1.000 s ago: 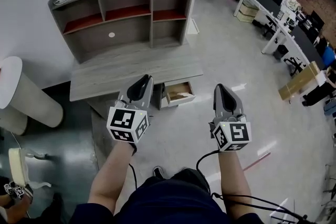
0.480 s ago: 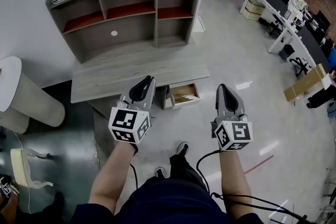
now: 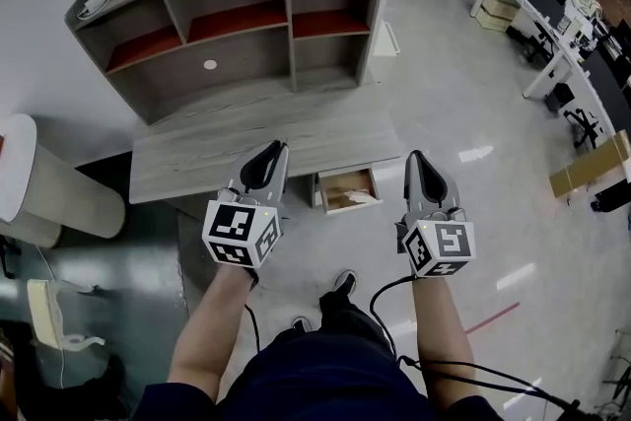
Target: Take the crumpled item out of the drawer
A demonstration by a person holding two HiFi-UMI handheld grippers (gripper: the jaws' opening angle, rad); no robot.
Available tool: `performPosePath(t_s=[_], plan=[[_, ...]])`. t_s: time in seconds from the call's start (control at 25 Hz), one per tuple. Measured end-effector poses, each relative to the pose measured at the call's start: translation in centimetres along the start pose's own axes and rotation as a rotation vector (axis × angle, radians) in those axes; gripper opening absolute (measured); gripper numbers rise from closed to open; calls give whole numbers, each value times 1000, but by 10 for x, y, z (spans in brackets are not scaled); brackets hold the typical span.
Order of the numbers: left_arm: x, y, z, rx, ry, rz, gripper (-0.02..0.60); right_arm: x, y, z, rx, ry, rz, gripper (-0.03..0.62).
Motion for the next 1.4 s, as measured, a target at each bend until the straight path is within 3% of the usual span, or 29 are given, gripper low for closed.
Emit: performPosePath(t_s=[0.48, 0.76, 0.96, 1.2, 1.4], plan=[[-17, 102, -10, 52, 41, 134, 35, -21, 73, -84, 47, 57, 59, 6], [-38, 140, -20, 53, 138, 206, 35, -37, 92, -115, 55, 87, 83, 6], [-64, 169, -32, -82, 218, 232, 35, -47, 90, -130, 24, 108, 95, 6], [-124, 206, -47, -261, 372, 421, 37, -60, 75, -150, -77, 129, 132, 6], [-182, 229, -62, -480, 534, 577, 37, -74, 51, -162, -205, 173, 166, 6]])
Point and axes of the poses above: the fingertips, and each gripper's own axes: y forward along the fingers, z to its left, x out of its top, the point moved 10 cm from there along -y, backward along the fingers, and after that the axes turned 5 degrees about z, right-handed, at the moved point
